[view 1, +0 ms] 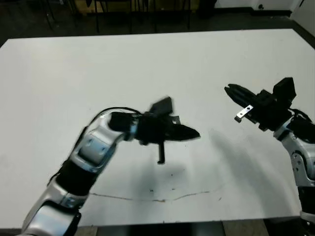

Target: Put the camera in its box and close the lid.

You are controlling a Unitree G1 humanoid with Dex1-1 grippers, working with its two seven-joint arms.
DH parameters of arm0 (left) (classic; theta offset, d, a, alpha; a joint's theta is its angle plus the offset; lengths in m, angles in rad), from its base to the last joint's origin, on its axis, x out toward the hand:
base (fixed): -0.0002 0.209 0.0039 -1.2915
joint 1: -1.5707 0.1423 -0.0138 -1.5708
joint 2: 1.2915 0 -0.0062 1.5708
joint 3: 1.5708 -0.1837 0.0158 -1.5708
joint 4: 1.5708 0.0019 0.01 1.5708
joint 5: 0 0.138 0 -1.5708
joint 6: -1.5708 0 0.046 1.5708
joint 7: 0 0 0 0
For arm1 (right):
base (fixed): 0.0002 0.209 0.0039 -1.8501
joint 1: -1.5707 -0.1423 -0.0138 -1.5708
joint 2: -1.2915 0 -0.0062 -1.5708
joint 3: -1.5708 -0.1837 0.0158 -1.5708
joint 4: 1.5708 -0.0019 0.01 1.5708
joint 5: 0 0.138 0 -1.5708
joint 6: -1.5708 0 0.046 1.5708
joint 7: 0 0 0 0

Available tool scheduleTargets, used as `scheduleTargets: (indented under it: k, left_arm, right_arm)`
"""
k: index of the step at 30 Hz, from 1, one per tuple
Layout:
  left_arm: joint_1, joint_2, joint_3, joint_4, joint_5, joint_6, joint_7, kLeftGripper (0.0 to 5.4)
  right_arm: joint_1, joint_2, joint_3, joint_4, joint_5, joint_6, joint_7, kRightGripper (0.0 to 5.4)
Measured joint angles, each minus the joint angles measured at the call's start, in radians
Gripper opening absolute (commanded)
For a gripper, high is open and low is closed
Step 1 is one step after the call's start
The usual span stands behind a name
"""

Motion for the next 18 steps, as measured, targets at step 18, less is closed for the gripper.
scheduleTargets:
  k: [18]
  left_arm:
    - [0.439, -0.122, 0.279, -0.170, 0.058, -0.301, 0.658, 0.02]
  right_arm:
    - [0.183, 0.133, 0.056, -0.172, -0.028, 0.053, -0.193, 0.00]
